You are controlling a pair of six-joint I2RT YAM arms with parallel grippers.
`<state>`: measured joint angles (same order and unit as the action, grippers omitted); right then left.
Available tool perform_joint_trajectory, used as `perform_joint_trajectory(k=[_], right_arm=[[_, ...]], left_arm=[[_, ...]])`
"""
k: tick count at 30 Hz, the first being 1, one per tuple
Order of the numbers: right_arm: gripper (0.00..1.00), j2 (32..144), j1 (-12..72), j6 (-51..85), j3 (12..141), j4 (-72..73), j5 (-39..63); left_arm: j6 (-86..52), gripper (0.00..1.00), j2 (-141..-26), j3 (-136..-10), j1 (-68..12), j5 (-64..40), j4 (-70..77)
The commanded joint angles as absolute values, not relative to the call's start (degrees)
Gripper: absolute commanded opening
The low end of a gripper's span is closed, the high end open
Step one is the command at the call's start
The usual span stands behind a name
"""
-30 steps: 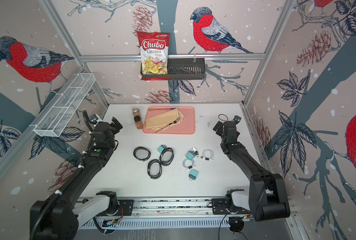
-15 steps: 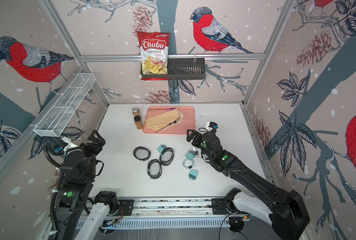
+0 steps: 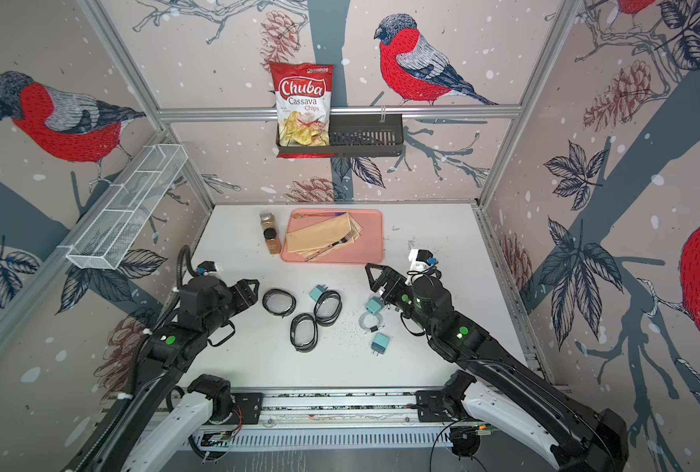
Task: Pack away charging kits
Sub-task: Open the storage bag at the center of the board.
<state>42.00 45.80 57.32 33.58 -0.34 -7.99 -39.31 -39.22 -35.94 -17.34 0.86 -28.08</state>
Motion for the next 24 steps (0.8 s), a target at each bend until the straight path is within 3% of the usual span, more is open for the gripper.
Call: perform_joint_trajectory(k=[1, 10, 14, 20, 24], right_arm=[[0.99, 38.38, 46.20, 59.79, 28.90, 6.11, -11.68], [0.99, 46.41, 45.66, 50.22, 33.52, 0.66, -14.13], [0.99, 45.44, 41.17, 49.39, 29.76, -1.63, -18.45], [1.00, 43.15, 21.62, 48.70, 19.98, 4.15, 1.95], [1.00, 43.73, 13.90, 45.36, 18.72, 3.54, 5.88]], left_arm=[[-41.36, 0.72, -41.82, -35.49, -22.38, 2.62, -27.88], [-44.37, 0.71, -54.64, -39.07, -43.67, 14.75, -21.69], [-41.22, 0.68, -63.35, -43.40, -46.84, 13.36, -20.78], [-37.19, 0.64, -73.74, -48.54, -50.01, 12.47, -20.12], [-35.64, 0.64, -79.83, -52.66, -52.45, 13.88, -22.14]])
